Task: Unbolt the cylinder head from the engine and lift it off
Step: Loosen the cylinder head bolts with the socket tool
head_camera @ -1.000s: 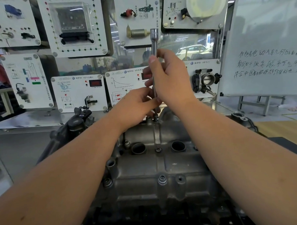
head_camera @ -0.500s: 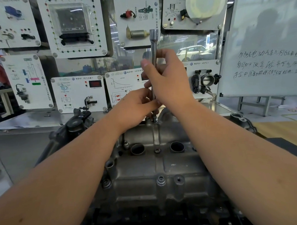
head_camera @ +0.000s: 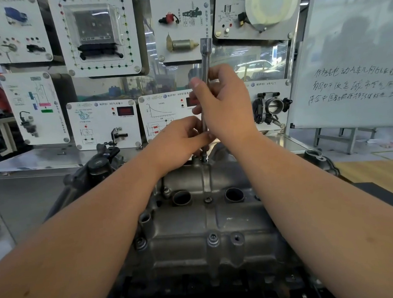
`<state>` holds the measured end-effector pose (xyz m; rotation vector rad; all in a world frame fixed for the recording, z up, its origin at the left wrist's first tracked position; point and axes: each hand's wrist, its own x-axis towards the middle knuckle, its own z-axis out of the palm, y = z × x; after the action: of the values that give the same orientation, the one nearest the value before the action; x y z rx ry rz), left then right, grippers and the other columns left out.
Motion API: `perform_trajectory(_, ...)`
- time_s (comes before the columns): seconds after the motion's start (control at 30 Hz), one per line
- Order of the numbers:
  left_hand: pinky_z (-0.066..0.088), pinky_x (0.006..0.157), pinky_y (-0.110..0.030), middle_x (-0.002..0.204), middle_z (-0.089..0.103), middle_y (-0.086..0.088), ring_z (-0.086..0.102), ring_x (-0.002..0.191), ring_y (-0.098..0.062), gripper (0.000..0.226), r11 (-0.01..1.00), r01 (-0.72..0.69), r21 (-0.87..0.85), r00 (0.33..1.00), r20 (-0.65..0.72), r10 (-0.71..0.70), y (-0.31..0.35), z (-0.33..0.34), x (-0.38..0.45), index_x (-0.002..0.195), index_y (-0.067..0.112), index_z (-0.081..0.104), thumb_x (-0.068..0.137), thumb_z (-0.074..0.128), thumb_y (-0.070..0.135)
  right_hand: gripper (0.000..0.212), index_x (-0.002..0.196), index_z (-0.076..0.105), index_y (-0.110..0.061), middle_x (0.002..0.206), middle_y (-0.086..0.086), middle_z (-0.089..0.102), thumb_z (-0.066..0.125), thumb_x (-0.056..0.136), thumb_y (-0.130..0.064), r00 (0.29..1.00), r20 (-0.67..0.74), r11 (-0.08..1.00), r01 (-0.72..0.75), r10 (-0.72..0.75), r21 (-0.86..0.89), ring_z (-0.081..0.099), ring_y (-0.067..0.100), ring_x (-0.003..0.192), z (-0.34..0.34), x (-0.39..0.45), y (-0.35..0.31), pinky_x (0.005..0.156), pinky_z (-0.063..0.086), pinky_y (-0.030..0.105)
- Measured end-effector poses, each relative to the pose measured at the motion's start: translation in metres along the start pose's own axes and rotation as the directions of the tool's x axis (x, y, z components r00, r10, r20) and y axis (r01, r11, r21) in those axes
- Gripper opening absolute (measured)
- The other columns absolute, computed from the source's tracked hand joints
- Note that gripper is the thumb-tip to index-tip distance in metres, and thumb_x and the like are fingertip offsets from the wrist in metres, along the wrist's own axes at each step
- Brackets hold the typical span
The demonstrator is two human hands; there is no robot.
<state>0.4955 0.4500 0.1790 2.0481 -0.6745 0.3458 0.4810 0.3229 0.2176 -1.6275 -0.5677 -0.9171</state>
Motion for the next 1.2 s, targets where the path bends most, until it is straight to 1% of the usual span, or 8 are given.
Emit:
perform_trajectory(0.3, 0.046, 0.055, -0.015, 0.078, 0.075, 0.007, 0.071, 0.069, -0.01, 0.015, 1.0, 0.017, 0.001, 1.0, -0.002, -0.017, 0.0025, -0.001, -0.0023, 0.094, 0.022, 0.067, 0.102, 0.059, 0.032, 0.02, 0.087, 0.056, -0.027, 0.077, -0.006, 0.072, 0.049, 0.105, -0.028, 0.998, 0.048, 0.999, -0.038, 0.038, -0.004, 0.068, 0.008, 0.057, 0.0001, -0.0001, -0.0045, 0.052, 0.049, 0.019)
perform_trajectory(0.43, 0.056, 0.072, -0.037, 0.086, 0.076, -0.007, 0.072, 0.083, -0.03, 0.022, 1.0, -0.004, 0.004, 1.0, 0.006, 0.004, 0.0025, -0.0007, -0.002, 0.104, 0.008, 0.069, 0.099, 0.064, 0.029, 0.011, 0.098, 0.051, -0.03, 0.078, -0.005, 0.073, 0.061, 0.1, -0.032, 0.999, 0.029, 1.0, -0.023, 0.023, 0.013, 0.069, 0.006, 0.059, -0.0014, -0.0017, -0.0028, 0.054, 0.051, 0.018)
perform_trajectory(0.57, 0.045, 0.054, -0.017, 0.083, 0.076, 0.004, 0.073, 0.076, -0.017, 0.019, 0.999, 0.037, 0.003, 0.999, -0.009, -0.037, 0.0035, 0.0002, -0.0027, 0.099, 0.018, 0.068, 0.1, 0.059, 0.035, 0.021, 0.085, 0.06, -0.022, 0.08, -0.006, 0.072, 0.053, 0.104, -0.029, 1.0, 0.01, 0.998, -0.015, 0.015, -0.064, 0.069, 0.005, 0.06, -0.0006, 0.0003, -0.0021, 0.056, 0.053, 0.019)
perform_trajectory(0.63, 0.047, 0.057, -0.022, 0.087, 0.076, 0.01, 0.074, 0.081, -0.015, 0.016, 0.998, 0.058, 0.001, 0.998, 0.003, -0.058, 0.0039, -0.0004, -0.0032, 0.098, 0.026, 0.068, 0.102, 0.056, 0.036, 0.028, 0.085, 0.062, -0.019, 0.082, -0.007, 0.072, 0.049, 0.106, -0.03, 0.999, 0.035, 0.997, -0.033, 0.036, -0.077, 0.069, 0.005, 0.059, 0.0001, 0.0008, -0.0022, 0.055, 0.053, 0.022)
perform_trajectory(0.8, 0.042, 0.052, -0.01, 0.078, 0.074, 0.004, 0.071, 0.071, -0.014, 0.017, 1.0, 0.028, -0.007, 1.0, -0.009, -0.028, 0.0053, -0.0008, -0.0038, 0.096, 0.015, 0.068, 0.1, 0.061, 0.03, 0.017, 0.095, 0.061, -0.02, 0.081, -0.003, 0.073, 0.054, 0.103, -0.033, 0.998, 0.042, 0.999, -0.039, 0.04, -0.027, 0.069, 0.008, 0.057, 0.0002, 0.0008, -0.0006, 0.052, 0.052, 0.022)
perform_trajectory(0.93, 0.046, 0.066, -0.029, 0.086, 0.075, -0.006, 0.073, 0.083, -0.03, 0.025, 0.999, 0.035, -0.012, 0.999, -0.018, -0.035, 0.0045, 0.0011, -0.003, 0.104, 0.009, 0.066, 0.099, 0.063, 0.033, 0.012, 0.09, 0.055, -0.025, 0.08, -0.001, 0.073, 0.065, 0.097, -0.027, 0.999, -0.019, 0.999, -0.033, 0.033, -0.013, 0.071, 0.009, 0.06, -0.0003, 0.0015, 0.0026, 0.066, 0.06, 0.036)
perform_trajectory(1.07, 0.046, 0.061, -0.028, 0.087, 0.077, 0.011, 0.074, 0.082, -0.015, 0.02, 0.997, 0.082, -0.014, 0.997, -0.009, -0.082, 0.0043, 0.0006, -0.0031, 0.106, 0.026, 0.068, 0.104, 0.052, 0.04, 0.016, 0.09, 0.066, -0.014, 0.078, -0.005, 0.073, 0.057, 0.1, -0.023, 0.999, -0.004, 0.999, -0.038, 0.038, -0.035, 0.07, 0.005, 0.063, 0.0003, 0.0031, 0.0033, 0.064, 0.056, 0.031)
perform_trajectory(1.2, 0.044, 0.053, -0.017, 0.08, 0.075, 0.008, 0.073, 0.073, -0.012, 0.019, 0.999, 0.05, 0.002, 0.999, -0.004, -0.05, 0.0036, -0.0005, -0.0023, 0.105, 0.018, 0.066, 0.103, 0.055, 0.035, 0.019, 0.094, 0.066, -0.016, 0.079, -0.004, 0.073, 0.053, 0.103, -0.026, 1.0, 0.01, 0.998, -0.027, 0.028, -0.049, 0.07, 0.006, 0.061, 0.0005, 0.0022, 0.0013, 0.065, 0.057, 0.031)
